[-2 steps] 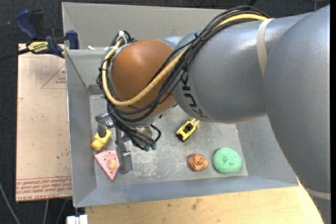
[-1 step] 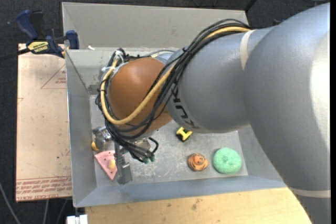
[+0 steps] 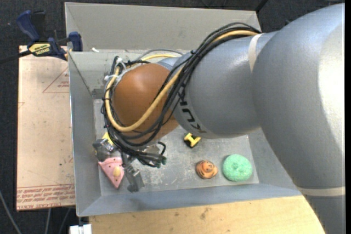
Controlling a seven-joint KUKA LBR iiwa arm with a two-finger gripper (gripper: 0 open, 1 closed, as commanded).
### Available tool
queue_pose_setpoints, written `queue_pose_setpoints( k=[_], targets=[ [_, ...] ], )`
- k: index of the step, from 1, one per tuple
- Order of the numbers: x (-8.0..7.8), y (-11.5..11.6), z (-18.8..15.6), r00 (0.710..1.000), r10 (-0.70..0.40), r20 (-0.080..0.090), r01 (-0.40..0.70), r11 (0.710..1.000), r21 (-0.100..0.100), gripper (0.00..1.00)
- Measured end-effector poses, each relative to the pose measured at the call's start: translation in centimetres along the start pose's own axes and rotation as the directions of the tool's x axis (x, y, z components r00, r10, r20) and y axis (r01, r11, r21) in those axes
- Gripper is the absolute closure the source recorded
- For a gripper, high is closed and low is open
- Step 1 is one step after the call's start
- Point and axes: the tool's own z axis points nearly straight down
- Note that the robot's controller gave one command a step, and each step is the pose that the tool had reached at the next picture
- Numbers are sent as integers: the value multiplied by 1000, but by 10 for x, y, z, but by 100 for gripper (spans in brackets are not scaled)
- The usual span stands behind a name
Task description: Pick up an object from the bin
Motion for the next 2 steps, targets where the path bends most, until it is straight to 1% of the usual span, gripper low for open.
queue_pose_setpoints(
  k=[1,2],
  targets=[
    [-2,-2,0,997,-76,2,76,997,1,0],
    [12,10,15,995,-96,0,96,995,0,100]
  ],
)
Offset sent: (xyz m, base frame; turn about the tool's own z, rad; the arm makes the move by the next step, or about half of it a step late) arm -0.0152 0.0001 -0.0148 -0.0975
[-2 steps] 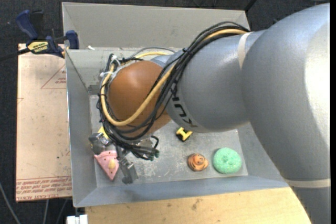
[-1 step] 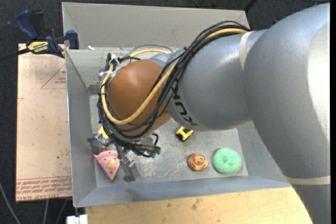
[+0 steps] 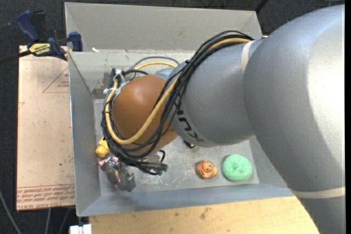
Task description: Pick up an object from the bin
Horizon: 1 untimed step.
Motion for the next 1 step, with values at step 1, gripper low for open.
queue_pose_setpoints(
  k=[1],
  targets=[
    [0,0,0,1000,1,0,-1,1000,0,100]
  ],
)
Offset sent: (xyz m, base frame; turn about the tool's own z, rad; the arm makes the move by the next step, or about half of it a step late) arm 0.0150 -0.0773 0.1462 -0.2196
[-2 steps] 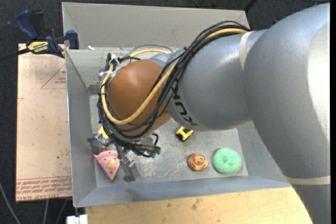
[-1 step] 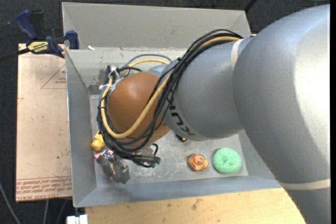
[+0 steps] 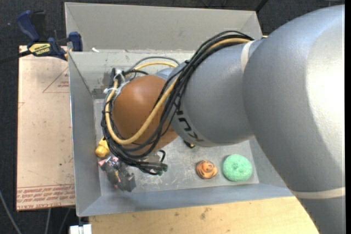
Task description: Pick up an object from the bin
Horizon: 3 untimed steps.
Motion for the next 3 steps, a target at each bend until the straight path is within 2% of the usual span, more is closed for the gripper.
queue_pose_setpoints(
  k=[1,2,3],
  targets=[
    [16,-26,-58,996,-92,-2,92,996,-1,100],
    [-4,-35,-67,946,325,2,-325,946,0,0],
    [-3,-35,-68,945,326,2,-326,945,0,0]
  ],
)
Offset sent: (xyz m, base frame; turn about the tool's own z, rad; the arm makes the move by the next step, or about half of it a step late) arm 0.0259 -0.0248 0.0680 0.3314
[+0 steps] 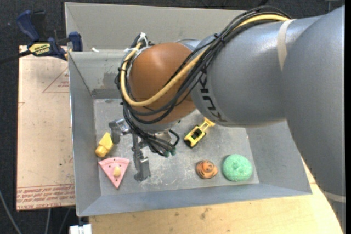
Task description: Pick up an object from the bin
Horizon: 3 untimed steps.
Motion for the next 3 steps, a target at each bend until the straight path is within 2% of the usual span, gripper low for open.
queue_pose_setpoints(
  k=[1,2,3],
  targets=[
    [-15,7,20,982,-188,6,188,982,2,0],
    [-9,3,49,877,-481,0,481,877,-1,0],
    [-13,9,64,851,-525,-1,525,851,0,0]
  ],
)
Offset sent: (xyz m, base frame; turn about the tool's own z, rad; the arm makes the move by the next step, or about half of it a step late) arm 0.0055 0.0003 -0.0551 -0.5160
